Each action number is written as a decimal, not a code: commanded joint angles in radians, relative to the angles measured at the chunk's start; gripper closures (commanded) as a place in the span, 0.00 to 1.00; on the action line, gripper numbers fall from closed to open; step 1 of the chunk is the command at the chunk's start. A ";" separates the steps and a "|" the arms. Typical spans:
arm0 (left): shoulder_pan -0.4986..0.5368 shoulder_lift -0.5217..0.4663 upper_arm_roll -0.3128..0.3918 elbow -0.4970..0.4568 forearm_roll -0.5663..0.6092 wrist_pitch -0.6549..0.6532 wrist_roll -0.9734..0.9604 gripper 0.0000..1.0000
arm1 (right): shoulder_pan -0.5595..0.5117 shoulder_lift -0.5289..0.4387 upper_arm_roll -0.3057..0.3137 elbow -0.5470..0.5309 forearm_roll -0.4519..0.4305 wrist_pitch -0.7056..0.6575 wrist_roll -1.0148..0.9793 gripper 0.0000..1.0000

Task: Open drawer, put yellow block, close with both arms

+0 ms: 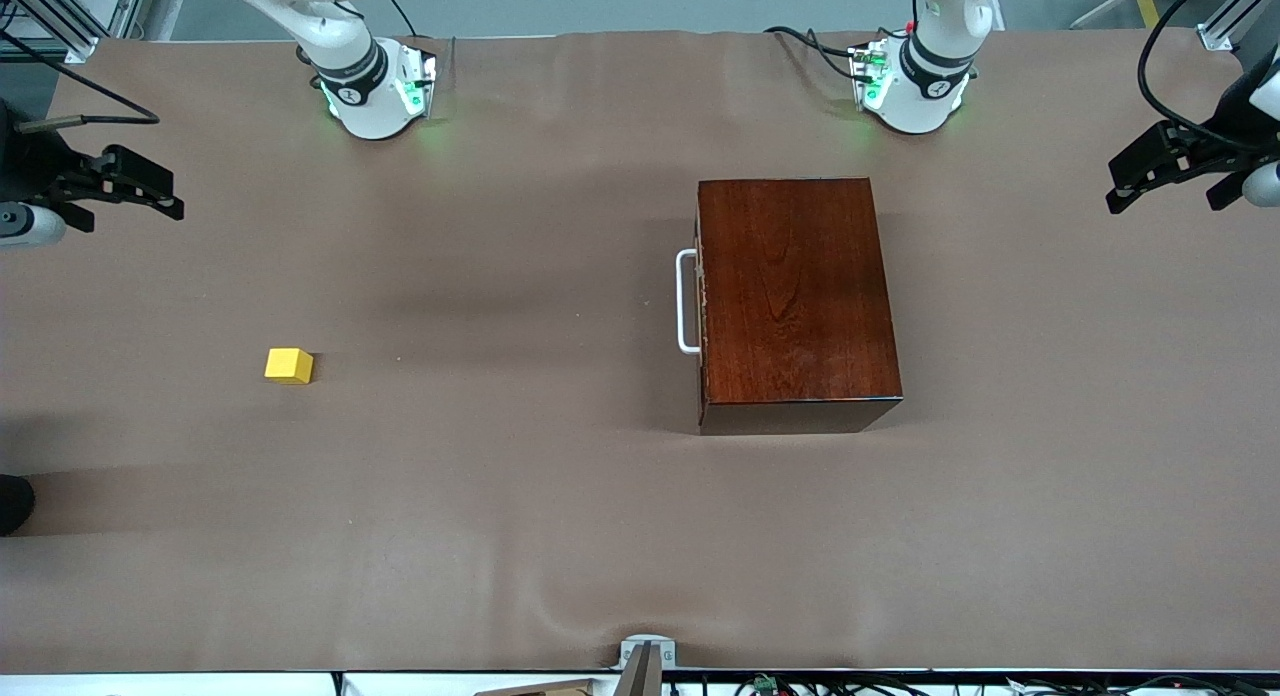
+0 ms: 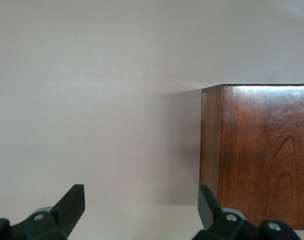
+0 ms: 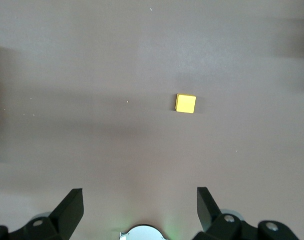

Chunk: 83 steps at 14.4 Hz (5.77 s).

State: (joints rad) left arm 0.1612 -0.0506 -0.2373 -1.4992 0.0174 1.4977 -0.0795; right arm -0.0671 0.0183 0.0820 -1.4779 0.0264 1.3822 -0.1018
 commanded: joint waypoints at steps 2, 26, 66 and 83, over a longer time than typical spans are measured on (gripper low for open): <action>0.012 -0.008 -0.005 0.013 0.004 -0.001 0.030 0.00 | 0.001 -0.021 -0.001 -0.018 0.003 0.005 0.011 0.00; -0.734 0.581 0.024 0.290 0.165 0.315 -0.729 0.00 | -0.002 -0.021 -0.001 -0.016 0.017 0.005 0.011 0.00; -1.175 0.911 0.355 0.338 0.161 0.527 -1.109 0.00 | -0.039 0.023 -0.010 0.027 -0.062 0.014 0.008 0.00; -1.206 0.934 0.331 0.343 0.159 0.757 -1.238 0.00 | -0.051 0.124 -0.008 0.028 -0.054 0.058 0.010 0.00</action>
State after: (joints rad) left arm -1.0224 0.8178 0.1161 -1.2251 0.1970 2.1302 -1.2668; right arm -0.1131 0.1242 0.0642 -1.4679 -0.0229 1.4413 -0.1018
